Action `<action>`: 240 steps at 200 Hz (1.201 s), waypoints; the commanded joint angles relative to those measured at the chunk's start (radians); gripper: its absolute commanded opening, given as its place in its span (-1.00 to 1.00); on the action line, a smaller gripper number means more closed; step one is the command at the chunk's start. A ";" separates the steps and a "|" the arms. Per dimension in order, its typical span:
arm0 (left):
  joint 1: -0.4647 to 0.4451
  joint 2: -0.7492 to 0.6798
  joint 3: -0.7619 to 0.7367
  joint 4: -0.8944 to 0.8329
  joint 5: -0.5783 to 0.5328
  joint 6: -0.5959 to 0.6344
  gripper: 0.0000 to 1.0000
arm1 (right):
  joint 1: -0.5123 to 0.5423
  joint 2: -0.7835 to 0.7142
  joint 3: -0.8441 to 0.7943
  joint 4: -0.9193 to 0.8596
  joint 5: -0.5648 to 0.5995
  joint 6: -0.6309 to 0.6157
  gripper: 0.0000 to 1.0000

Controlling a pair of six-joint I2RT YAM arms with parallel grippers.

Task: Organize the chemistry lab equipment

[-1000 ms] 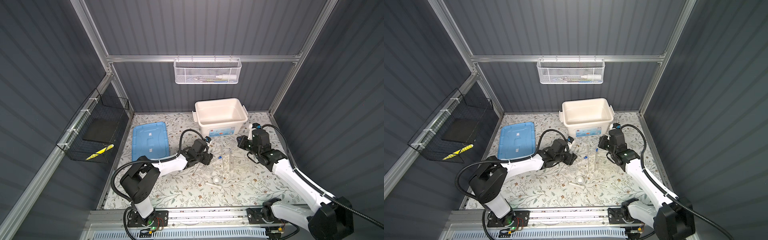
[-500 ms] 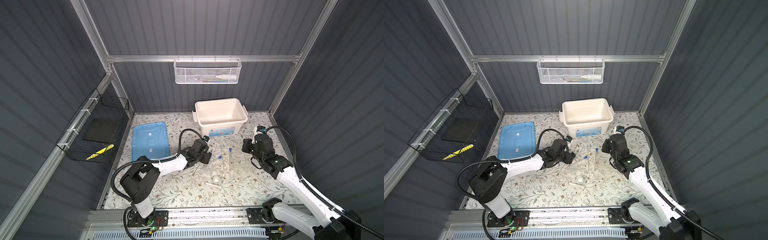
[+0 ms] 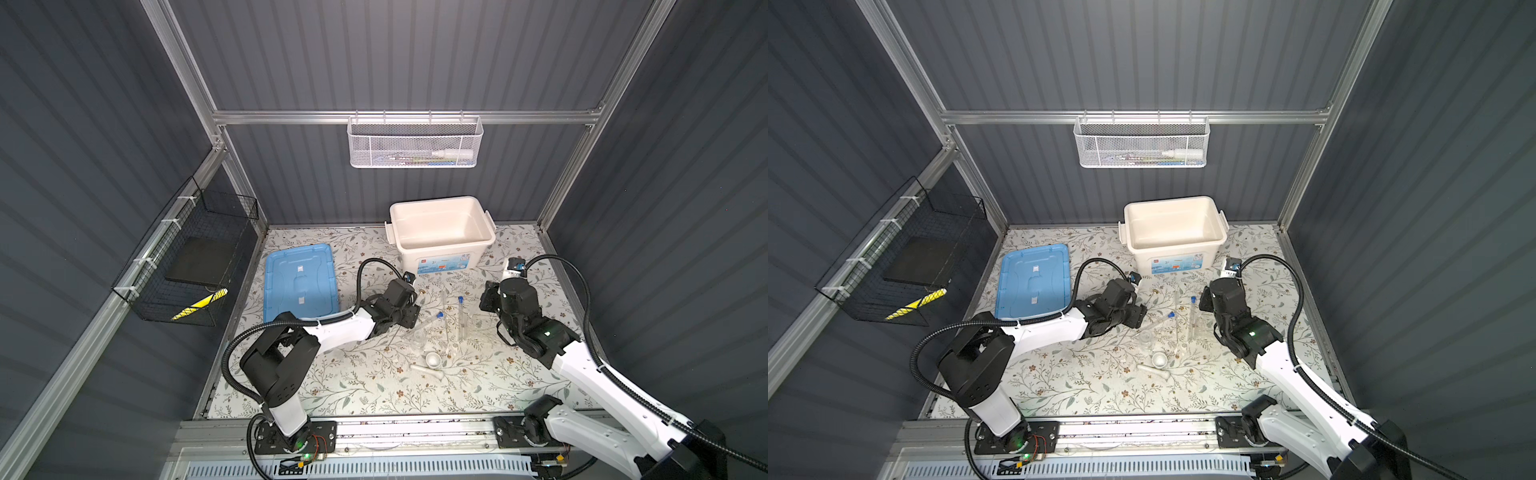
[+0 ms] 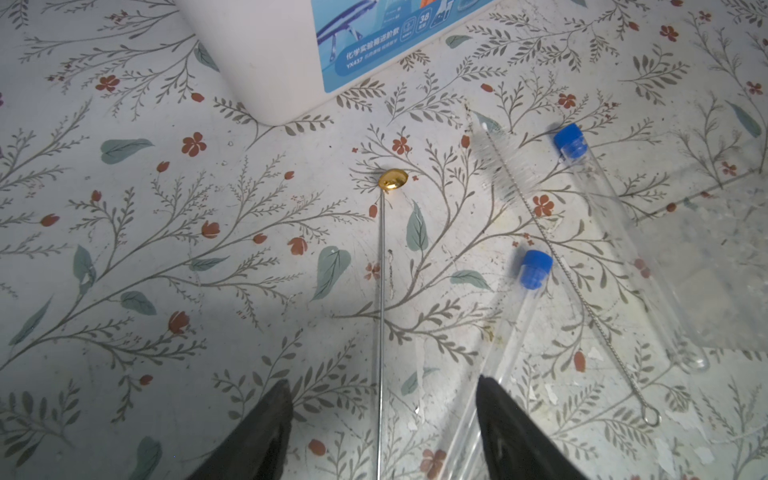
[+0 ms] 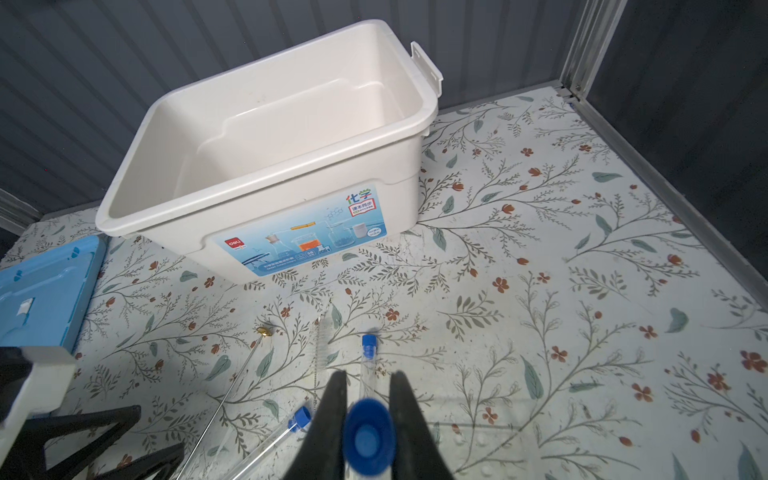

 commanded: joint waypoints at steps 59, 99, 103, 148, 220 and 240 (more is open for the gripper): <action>-0.003 -0.033 -0.007 -0.026 -0.039 -0.027 0.47 | 0.081 0.035 -0.041 0.093 0.136 -0.038 -0.72; -0.002 -0.030 -0.009 -0.029 -0.042 -0.027 0.47 | 0.107 0.064 -0.043 0.104 0.164 -0.059 -0.71; -0.004 -0.030 -0.010 -0.029 -0.043 -0.028 0.47 | 0.110 0.065 -0.043 0.104 0.170 -0.061 -0.71; -0.004 -0.030 -0.013 -0.029 -0.043 -0.028 0.48 | 0.130 0.075 -0.053 0.098 0.215 -0.070 -0.72; -0.003 -0.026 -0.012 -0.028 -0.031 -0.031 0.48 | 0.132 0.088 -0.080 0.144 0.240 -0.046 -0.72; -0.003 -0.026 -0.014 -0.028 -0.032 -0.031 0.48 | 0.133 0.097 -0.084 0.157 0.240 -0.039 -0.72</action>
